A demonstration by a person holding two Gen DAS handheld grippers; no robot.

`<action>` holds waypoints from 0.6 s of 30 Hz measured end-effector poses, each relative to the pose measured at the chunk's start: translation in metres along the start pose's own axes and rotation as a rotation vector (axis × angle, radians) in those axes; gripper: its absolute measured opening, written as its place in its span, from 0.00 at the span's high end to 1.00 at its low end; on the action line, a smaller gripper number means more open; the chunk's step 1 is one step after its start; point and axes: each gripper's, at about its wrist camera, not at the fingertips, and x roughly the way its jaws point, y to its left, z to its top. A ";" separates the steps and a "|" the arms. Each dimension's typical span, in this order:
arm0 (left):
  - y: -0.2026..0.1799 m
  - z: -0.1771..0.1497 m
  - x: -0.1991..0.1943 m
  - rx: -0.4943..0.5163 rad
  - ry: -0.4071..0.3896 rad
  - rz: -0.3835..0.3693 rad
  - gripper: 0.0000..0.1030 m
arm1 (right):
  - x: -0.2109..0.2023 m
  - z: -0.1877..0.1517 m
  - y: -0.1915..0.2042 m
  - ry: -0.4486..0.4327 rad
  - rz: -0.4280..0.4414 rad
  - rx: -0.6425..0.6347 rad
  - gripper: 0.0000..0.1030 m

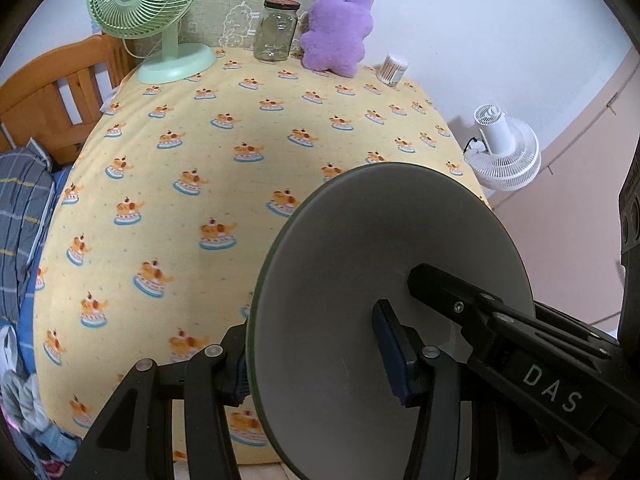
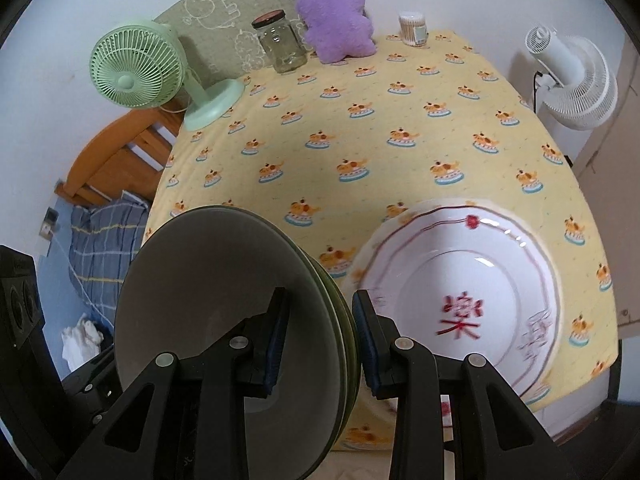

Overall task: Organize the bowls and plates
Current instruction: 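Lift and carry the nested bowls with both tools over the plate stack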

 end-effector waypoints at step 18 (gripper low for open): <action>-0.075 -0.010 0.032 -0.107 -0.012 0.002 0.50 | -0.017 0.019 -0.082 0.045 -0.003 -0.100 0.64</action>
